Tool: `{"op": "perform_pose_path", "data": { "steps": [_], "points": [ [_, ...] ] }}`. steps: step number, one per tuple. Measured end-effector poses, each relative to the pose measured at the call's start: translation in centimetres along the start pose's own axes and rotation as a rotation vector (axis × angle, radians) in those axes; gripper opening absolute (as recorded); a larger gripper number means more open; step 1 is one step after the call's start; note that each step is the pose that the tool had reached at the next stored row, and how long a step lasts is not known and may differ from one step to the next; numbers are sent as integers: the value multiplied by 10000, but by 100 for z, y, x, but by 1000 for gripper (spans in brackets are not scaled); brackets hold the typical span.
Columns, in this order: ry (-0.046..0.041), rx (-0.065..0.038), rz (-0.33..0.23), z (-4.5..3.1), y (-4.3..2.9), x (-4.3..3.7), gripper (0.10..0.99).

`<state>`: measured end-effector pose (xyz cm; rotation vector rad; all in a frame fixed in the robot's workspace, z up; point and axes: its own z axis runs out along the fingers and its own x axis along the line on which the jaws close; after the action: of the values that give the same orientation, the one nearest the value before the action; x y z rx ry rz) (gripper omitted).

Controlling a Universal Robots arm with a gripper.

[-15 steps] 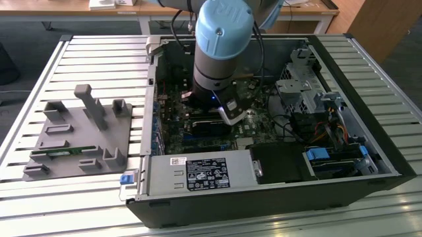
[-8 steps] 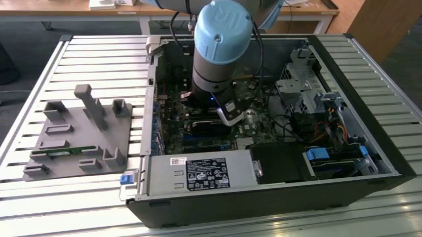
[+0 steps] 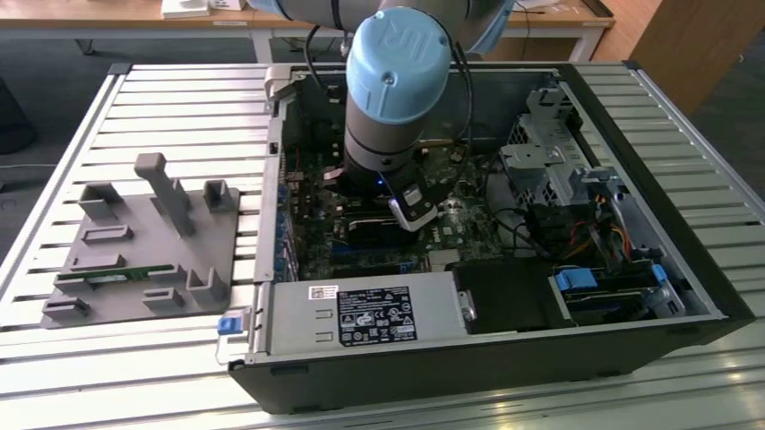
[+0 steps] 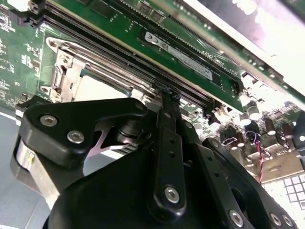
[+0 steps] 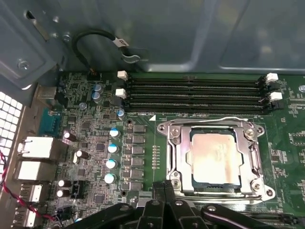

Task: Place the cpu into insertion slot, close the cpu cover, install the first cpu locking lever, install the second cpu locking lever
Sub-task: 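Install the second cpu locking lever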

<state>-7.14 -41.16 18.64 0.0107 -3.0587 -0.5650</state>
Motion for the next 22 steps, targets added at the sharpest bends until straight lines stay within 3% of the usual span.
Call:
{"op": "perform_pose_path", "data": {
  "steps": [11,22],
  "points": [
    [-1,-14,-1,-34,13,5,106],
    [1,-10,0,-308,117,14,106]
  ]
}}
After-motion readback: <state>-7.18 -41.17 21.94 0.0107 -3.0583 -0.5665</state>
